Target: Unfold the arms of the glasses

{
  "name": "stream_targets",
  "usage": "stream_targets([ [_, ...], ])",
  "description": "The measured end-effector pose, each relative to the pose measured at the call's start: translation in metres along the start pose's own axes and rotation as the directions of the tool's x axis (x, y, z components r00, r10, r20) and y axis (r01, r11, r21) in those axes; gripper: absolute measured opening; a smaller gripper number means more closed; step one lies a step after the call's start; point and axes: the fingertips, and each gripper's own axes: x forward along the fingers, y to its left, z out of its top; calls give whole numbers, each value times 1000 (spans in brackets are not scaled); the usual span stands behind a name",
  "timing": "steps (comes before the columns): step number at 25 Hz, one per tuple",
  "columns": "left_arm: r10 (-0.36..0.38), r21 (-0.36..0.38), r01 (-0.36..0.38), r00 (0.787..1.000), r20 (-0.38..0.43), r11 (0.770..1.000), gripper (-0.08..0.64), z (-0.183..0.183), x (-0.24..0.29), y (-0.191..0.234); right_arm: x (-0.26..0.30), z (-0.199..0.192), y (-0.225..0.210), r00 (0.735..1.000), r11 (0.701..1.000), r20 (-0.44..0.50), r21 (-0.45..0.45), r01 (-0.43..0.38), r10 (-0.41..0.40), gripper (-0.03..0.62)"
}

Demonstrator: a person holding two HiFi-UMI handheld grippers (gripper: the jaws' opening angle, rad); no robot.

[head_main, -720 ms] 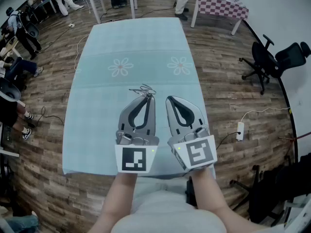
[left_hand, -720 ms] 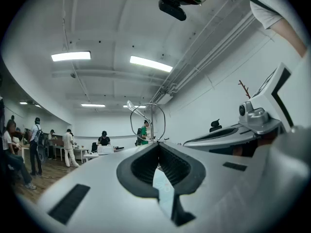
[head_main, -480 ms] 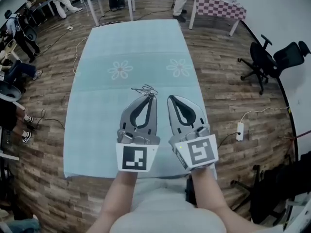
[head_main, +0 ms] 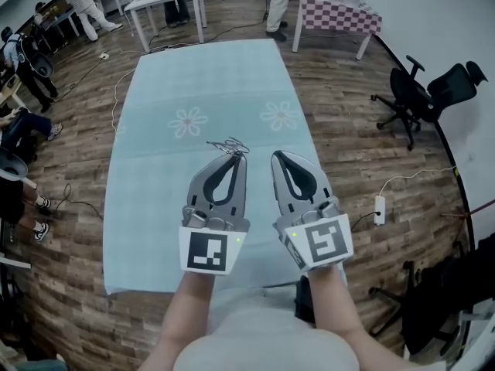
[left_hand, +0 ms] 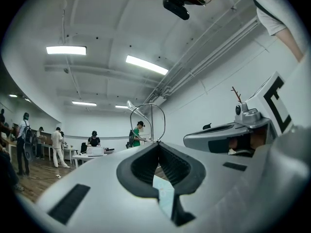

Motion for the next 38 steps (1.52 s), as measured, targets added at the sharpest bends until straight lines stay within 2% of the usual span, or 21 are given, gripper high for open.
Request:
stream_targets([
  [7,-44,-41,44,999,-9,998,9,2,-6,-6,-3,5,6,1000,1000,3,-12,-23,23,6],
  [19,-69,-104,64,997,-42,993,9,-2,-15,-15,-20,3,11,998,998,-17,-27,-56,55,6],
  [28,-116,-207,102,991,-59,973,9,-6,-18,-16,-22,-1,11,998,998,-25,-13,-60,60,6],
  [38,-172,-332,137,982,-78,933,9,-21,-29,-17,-27,-12,16,995,996,-63,-25,-84,82,6],
])
